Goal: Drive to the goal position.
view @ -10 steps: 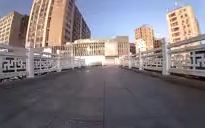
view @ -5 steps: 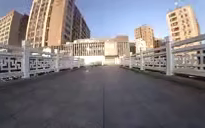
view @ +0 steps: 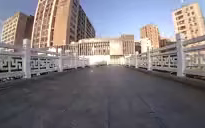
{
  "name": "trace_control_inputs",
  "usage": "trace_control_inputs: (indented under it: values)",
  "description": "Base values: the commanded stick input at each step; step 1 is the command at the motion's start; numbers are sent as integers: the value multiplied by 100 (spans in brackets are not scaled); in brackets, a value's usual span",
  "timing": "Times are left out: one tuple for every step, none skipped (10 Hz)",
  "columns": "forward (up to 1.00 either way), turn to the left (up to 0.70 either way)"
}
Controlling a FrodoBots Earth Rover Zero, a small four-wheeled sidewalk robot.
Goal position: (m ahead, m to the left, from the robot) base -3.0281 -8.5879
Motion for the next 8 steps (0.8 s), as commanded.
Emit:
trace_control_inputs:
  values:
    - [45,0]
    - [45,0]
    - [45,0]
    - [45,0]
    - [45,0]
    - [45,0]
    - [45,0]
    - [45,0]
